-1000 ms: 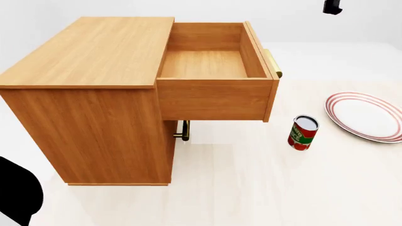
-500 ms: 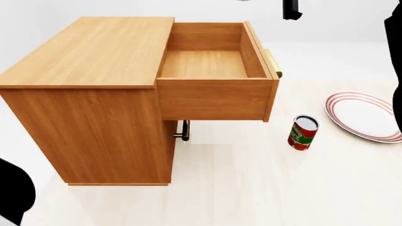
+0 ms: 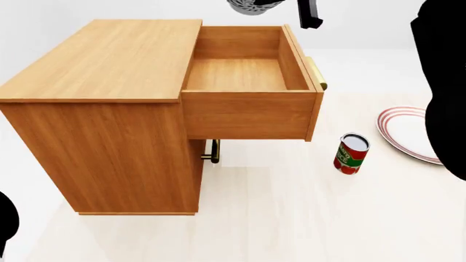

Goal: Put the bowl in the top drawer of the cabinet.

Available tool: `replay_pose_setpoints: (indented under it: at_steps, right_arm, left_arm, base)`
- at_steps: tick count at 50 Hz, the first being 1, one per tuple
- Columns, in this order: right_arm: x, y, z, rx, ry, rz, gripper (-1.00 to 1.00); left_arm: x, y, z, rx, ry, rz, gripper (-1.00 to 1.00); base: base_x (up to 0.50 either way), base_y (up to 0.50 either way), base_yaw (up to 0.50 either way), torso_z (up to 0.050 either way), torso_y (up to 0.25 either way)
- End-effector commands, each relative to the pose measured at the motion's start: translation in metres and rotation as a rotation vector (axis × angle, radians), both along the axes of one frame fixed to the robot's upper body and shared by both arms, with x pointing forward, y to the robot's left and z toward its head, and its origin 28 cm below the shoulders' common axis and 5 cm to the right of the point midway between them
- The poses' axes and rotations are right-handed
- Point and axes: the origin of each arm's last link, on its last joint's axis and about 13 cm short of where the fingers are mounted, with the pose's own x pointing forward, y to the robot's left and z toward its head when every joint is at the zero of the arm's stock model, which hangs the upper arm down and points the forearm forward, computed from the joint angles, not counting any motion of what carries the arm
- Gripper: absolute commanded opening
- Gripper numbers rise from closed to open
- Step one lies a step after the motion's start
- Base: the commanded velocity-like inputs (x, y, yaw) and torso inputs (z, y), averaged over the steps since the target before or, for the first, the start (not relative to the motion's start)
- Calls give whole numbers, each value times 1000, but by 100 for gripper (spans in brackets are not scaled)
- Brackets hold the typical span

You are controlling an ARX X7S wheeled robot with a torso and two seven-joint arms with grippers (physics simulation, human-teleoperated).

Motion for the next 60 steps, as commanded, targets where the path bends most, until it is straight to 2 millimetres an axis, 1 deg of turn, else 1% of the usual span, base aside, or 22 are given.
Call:
replay_pose_setpoints:
  at_steps: [1, 5, 14, 22, 32, 60]
  right_arm:
    - [-6, 7, 9, -3, -13, 29, -100]
    - [-7, 7, 11, -4, -23, 24, -100]
    - [-5, 7, 7, -4, -18, 12, -100]
    - [-3, 6, 5, -8, -1, 4, -100]
    - [-1, 7, 1, -12, 12, 15, -100]
    - [4, 9, -8, -34, 63, 32, -100]
  left_arm:
    - [-5, 5, -1, -5, -21, 11, 100]
    - [-6, 6, -2, -6, -26, 14, 100]
    - [-6, 7, -4, -4, -33, 17, 100]
    - [-12, 7, 0, -6, -34, 19, 100]
    - [-7, 7, -3, -8, -31, 22, 100]
    - [-16, 8, 0, -15, -25, 25, 100]
  base:
    - [0, 0, 0, 0, 0]
    - [0, 0, 0, 0, 3]
    - [0, 0, 0, 0, -29]
    - [0, 0, 0, 0, -114]
    - [0, 0, 0, 0, -117]
    - [0, 0, 0, 0, -109]
